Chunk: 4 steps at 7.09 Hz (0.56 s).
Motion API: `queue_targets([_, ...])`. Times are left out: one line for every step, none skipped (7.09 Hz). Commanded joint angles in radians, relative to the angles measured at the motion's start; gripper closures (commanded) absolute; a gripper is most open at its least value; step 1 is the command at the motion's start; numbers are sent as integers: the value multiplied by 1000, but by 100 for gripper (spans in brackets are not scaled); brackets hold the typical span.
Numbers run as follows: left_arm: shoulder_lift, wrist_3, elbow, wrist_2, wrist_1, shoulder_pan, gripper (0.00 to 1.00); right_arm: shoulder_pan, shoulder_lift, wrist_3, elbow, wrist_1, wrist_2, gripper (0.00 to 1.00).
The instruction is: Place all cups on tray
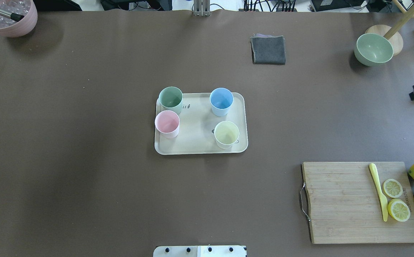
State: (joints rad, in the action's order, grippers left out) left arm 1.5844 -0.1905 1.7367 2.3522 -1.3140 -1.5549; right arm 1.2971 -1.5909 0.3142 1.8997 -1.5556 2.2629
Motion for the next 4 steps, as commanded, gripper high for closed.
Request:
queue_targets([-6, 0, -3, 2, 15, -14, 2, 173, -64, -241, 1, -105, 56, 0])
queue_targets([-11, 0, -3, 2, 42, -14, 2, 233, -92, -354, -2, -186, 57, 0])
queue_targets([-15, -1, -2, 2, 45, -25, 2, 237, -147, -365, -22, -199, 47, 0])
queue_targets([-21, -1, 1, 4, 44, -28, 2, 237, -156, -368, -95, -196, 40, 0])
